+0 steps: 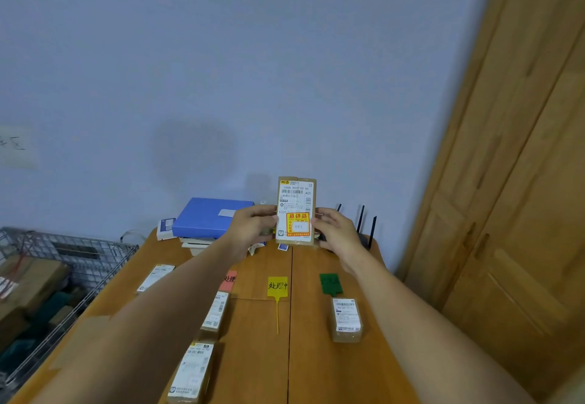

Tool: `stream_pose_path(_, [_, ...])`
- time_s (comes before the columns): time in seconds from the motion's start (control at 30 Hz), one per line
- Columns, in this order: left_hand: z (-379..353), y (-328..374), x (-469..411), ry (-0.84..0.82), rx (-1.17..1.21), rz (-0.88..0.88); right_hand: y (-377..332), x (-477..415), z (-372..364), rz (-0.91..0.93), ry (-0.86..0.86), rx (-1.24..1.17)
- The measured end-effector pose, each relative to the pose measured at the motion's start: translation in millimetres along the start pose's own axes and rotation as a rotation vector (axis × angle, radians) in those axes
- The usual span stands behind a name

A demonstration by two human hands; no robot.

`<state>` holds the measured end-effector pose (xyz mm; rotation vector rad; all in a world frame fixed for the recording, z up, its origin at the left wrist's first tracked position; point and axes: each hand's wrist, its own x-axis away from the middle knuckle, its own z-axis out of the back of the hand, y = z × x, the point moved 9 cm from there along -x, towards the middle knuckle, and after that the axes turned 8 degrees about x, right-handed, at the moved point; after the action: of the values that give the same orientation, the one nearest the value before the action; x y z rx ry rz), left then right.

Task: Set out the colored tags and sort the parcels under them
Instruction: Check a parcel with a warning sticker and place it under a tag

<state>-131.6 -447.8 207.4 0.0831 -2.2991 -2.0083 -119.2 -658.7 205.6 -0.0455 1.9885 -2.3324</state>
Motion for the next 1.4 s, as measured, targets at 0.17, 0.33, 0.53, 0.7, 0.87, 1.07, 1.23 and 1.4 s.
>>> stream_pose_path(0.17, [9,4,3,-0.004,-0.010,-0.008,1,0,-10,0.016,0.001,0.016])
stream_pose_path(0.33, [17,-8,2,-0.003,-0.008,0.018,11,-5,-17,0.012,0.025,0.042])
stream_pose_path(0.53, [27,-49,2,0.014,-0.023,0.097,50,-9,-32,-0.070,0.044,0.055])
stream_pose_path(0.7, [34,-111,-8,-0.052,-0.077,0.156,105,-4,-52,-0.165,-0.016,0.091])
stream_pose_path(0.87, [42,-193,-16,-0.025,-0.074,0.273,183,-11,-64,-0.279,-0.026,0.176])
stream_pose_path(1.07, [55,-291,-22,0.020,-0.022,0.416,282,-15,-85,-0.420,-0.077,0.230])
stream_pose_path(1.23, [65,-361,-25,0.037,-0.015,0.497,358,-17,-99,-0.533,-0.113,0.239])
stream_pose_path(1.4, [67,-401,-27,0.079,0.012,0.544,404,-20,-110,-0.605,-0.141,0.222])
